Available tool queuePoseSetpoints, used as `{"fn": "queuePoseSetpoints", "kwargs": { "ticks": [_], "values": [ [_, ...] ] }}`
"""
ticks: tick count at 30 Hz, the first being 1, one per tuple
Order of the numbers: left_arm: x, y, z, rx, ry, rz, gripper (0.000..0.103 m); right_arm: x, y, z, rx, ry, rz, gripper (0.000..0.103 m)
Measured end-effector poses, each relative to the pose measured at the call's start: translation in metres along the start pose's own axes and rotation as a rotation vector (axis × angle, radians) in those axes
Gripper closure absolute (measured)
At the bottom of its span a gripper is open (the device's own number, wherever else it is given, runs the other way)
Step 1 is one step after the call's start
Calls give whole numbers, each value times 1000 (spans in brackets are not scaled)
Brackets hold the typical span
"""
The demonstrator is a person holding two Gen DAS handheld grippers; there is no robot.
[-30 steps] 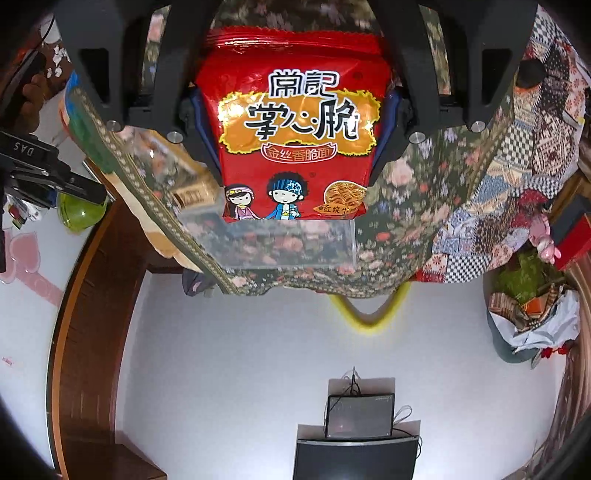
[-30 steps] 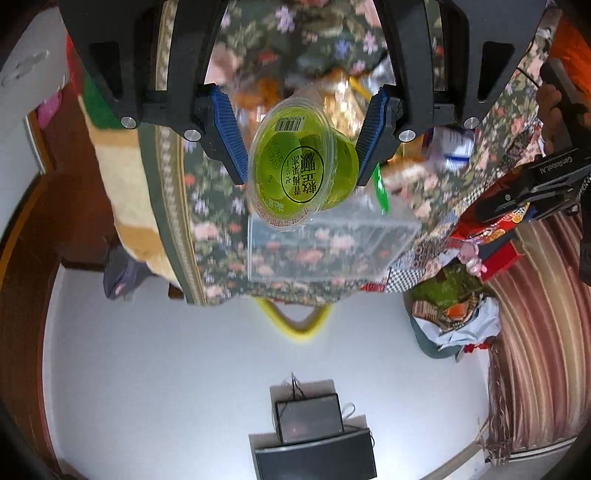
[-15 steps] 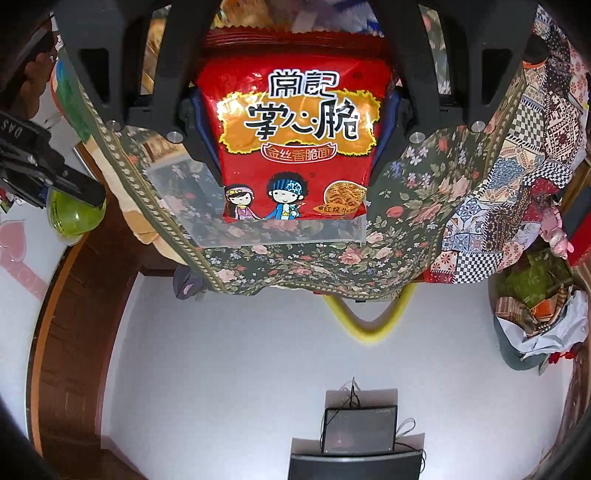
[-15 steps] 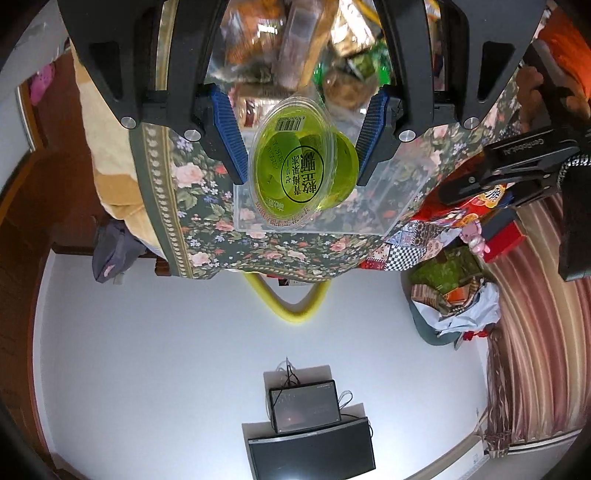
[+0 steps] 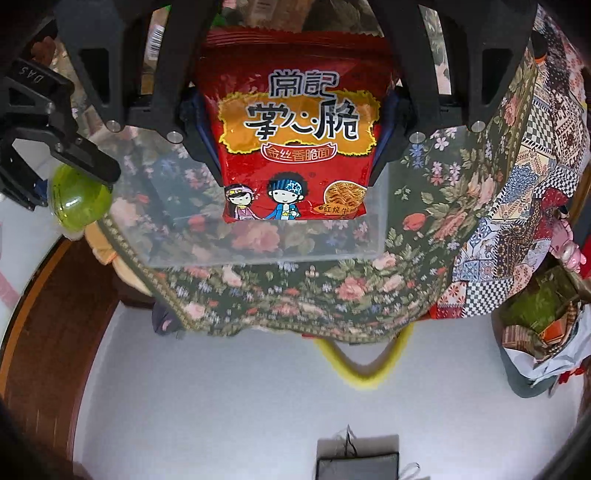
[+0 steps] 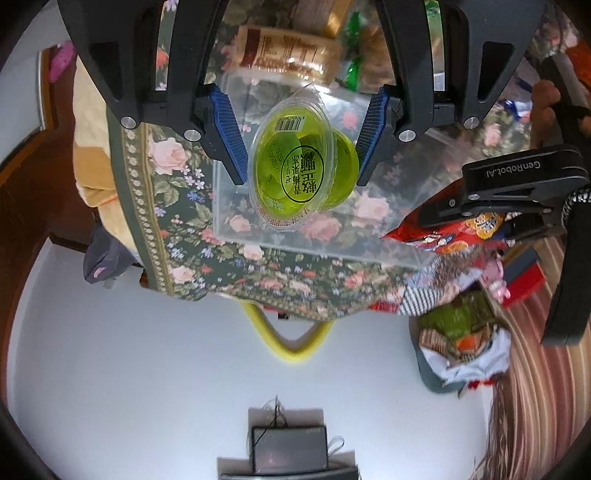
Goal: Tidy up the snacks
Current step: 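Carry the red bag toward the clear box while the right tool drops the jelly cup inside, then lower the red chip bag into the clear box and open the left tool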
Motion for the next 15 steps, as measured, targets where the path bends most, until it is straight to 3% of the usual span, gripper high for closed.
{"fn": "queuePoseSetpoints", "kwargs": {
  "ticks": [4,11,15],
  "values": [
    [0,16,-3,-28,36,46,34,1,19,-1,21,-29,74,49],
    [-4,35,-9,-15,59,91,33,-5,38,2,1,-78,157,49],
    [-5,30,-12,-8,66,93,32,-4,34,1,17,-49,150,49]
  ]
}}
Point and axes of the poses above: each gripper's, at about its wrist camera, not at the fingertips, and y roughly the way its jaws point, z to its left, x to its top, the point moved 7 cm from there along y, roughly the way its jaws point, and after that the axes turned 15 degrees about z, right-handed, at the moved point
